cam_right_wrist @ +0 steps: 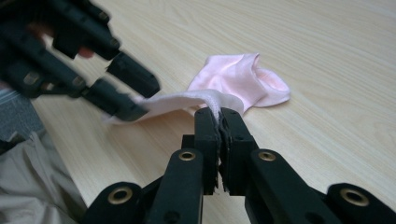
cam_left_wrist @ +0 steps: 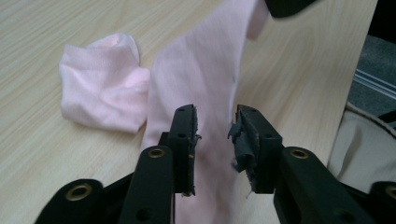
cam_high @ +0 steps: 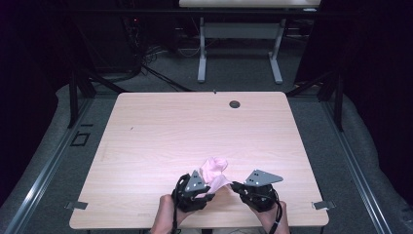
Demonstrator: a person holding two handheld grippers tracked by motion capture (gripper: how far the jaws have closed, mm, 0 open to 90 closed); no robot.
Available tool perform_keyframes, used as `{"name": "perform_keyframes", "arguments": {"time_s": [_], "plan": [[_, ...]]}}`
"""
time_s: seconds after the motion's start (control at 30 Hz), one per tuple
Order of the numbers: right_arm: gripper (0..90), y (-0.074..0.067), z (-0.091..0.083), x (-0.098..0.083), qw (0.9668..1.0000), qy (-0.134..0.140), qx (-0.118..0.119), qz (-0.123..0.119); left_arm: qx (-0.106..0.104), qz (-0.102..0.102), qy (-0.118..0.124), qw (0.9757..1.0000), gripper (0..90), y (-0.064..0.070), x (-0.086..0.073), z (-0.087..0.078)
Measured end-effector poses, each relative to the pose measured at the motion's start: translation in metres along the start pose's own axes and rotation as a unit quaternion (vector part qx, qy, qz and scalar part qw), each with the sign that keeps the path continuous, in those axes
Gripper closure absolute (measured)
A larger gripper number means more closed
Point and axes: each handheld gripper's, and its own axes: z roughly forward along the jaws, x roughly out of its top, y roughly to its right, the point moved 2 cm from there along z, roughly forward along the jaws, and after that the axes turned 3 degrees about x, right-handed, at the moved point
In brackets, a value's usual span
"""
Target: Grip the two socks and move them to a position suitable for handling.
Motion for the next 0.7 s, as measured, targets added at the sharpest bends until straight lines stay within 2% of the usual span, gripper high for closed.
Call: {"name": "perform_keyframes", "arguments": {"time_s": [0.1,0.13,0.27,0.33,0.4,0.47,0.5,0.6,0.63,0.7], "plan": [[86.6,0.001,-0.002,0.003,0.9999,-0.008,0.001,0.011,0.021,0.01,0.014,0.9996,58.0,0.006,-0.013,-0.007],[86.6,0.002,-0.003,0.004,0.9998,-0.009,0.001,0.015,0.021,0.015,0.016,0.9995,57.4,0.008,-0.017,-0.007],[86.5,0.004,-0.001,0.005,0.9994,-0.014,0.001,0.031,0.033,0.033,-0.003,0.9989,54.8,0.015,-0.024,0.003],[86.5,0.004,0.0,0.005,0.9992,-0.018,0.0,0.036,0.032,0.045,-0.009,0.9984,54.8,0.019,-0.025,0.009],[86.5,0.005,0.0,0.005,0.9991,-0.021,-0.001,0.038,0.047,0.061,-0.017,0.9968,57.2,0.02,-0.025,0.014],[86.5,0.006,-0.001,0.004,0.9988,-0.023,0.003,0.043,0.051,0.065,-0.021,0.9964,64.8,0.018,-0.026,0.017],[86.5,0.006,-0.002,0.004,0.9987,-0.025,0.002,0.043,0.05,0.06,-0.02,0.9967,71.3,0.018,-0.027,0.019],[86.5,0.007,-0.006,0.003,0.9984,-0.029,0.008,0.048,0.033,0.054,-0.01,0.998,87.2,0.018,-0.026,0.015],[86.5,0.006,-0.008,0.002,0.9979,-0.034,0.012,0.053,0.022,0.049,-0.011,0.9985,87.7,0.02,-0.025,0.01],[86.4,0.002,-0.02,0.0,0.9969,-0.044,0.024,0.06,-0.017,0.034,-0.013,0.9992,88.0,0.027,-0.02,-0.005]]}}
